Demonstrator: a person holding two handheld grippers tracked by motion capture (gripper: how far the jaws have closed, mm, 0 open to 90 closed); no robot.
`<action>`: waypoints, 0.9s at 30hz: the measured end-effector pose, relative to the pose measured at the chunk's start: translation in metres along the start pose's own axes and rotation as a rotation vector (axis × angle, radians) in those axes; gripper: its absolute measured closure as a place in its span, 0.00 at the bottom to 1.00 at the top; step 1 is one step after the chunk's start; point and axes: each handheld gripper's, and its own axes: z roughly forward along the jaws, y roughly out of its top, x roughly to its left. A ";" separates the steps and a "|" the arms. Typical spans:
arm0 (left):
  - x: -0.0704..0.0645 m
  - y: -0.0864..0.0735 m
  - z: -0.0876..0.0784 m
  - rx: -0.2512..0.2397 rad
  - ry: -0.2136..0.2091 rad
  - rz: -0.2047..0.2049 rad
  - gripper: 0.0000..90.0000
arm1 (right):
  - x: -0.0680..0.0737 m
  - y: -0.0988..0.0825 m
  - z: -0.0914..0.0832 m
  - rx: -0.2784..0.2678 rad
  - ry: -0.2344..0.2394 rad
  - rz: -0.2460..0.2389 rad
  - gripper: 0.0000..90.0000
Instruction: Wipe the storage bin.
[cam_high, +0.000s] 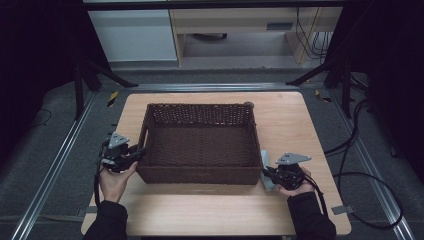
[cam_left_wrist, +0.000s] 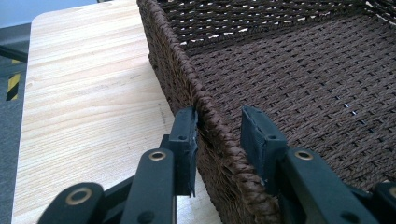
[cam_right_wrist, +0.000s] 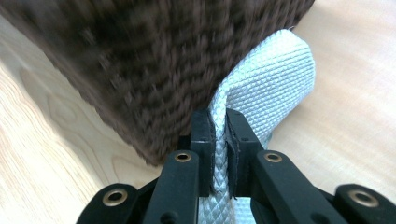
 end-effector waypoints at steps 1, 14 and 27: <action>0.000 0.000 0.000 -0.002 0.000 -0.001 0.73 | 0.000 -0.002 0.003 0.018 0.004 -0.003 0.93; 0.001 0.001 0.003 -0.005 -0.004 -0.009 0.73 | 0.007 0.032 -0.042 -0.231 0.003 -0.050 0.93; 0.001 0.002 0.003 -0.005 -0.003 -0.010 0.73 | 0.006 0.002 -0.013 -0.051 0.008 -0.031 0.93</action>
